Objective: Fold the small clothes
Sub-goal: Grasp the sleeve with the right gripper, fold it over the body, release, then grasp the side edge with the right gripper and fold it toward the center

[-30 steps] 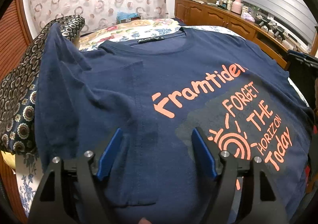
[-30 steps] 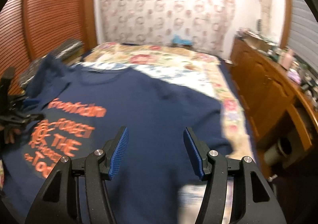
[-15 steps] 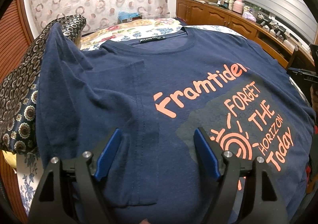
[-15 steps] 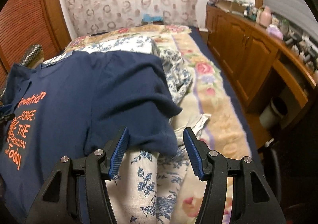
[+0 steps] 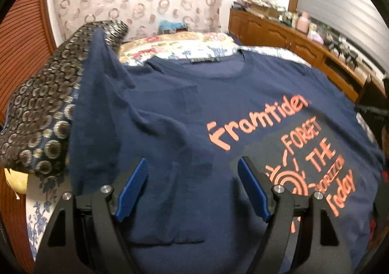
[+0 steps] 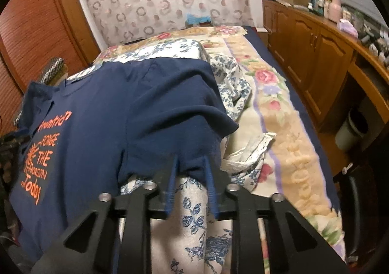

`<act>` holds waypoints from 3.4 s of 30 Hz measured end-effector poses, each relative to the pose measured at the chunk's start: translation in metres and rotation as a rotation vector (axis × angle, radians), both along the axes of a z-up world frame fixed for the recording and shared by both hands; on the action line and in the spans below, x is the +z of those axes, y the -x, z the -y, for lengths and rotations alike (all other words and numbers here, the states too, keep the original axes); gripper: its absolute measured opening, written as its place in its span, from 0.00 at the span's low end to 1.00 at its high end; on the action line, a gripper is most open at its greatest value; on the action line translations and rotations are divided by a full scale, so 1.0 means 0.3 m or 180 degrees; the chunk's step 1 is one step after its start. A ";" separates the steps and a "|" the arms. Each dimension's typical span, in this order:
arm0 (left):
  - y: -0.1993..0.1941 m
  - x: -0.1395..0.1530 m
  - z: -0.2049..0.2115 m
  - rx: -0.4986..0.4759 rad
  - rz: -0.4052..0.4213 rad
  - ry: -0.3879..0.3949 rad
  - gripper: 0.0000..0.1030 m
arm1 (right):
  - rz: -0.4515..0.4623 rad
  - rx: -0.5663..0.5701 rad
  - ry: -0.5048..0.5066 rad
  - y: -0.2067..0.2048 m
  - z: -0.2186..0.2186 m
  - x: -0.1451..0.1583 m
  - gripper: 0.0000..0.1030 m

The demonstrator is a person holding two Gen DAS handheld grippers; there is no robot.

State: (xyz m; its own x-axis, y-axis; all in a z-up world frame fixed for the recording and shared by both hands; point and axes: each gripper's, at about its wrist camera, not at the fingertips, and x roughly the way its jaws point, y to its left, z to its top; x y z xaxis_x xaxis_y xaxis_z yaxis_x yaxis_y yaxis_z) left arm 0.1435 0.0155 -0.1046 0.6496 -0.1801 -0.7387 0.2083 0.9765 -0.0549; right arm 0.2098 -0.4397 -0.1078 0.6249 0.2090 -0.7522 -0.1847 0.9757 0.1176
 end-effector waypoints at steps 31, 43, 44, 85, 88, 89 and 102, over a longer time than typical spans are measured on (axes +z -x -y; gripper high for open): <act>0.120 0.101 -0.016 0.0078 0.0330 0.0269 0.75 | 0.0175 0.0978 0.0199 0.089 -0.465 0.011 0.05; 0.134 0.107 0.027 -0.0015 0.0347 0.0319 0.75 | 0.0426 0.0804 0.0222 0.121 -0.416 0.113 0.42; 0.136 0.107 0.029 -0.0022 0.0352 0.0327 0.75 | 0.0458 0.0774 0.0224 0.120 -0.401 0.126 0.43; 0.158 0.097 0.059 -0.0049 0.0360 0.0330 0.75 | 0.0484 0.0825 0.0565 -0.101 -0.351 0.135 0.01; 0.159 0.102 0.054 -0.0036 0.0373 0.0322 0.75 | 0.0630 0.1058 0.0516 -0.081 -0.461 0.207 0.01; 0.160 0.103 0.050 -0.0031 0.0376 0.0335 0.75 | 0.0659 0.1127 0.0488 -0.080 -0.497 0.225 0.01; 0.165 0.106 0.014 0.0031 0.0376 0.0353 0.75 | 0.0764 0.1274 0.0448 -0.082 -0.656 0.288 0.41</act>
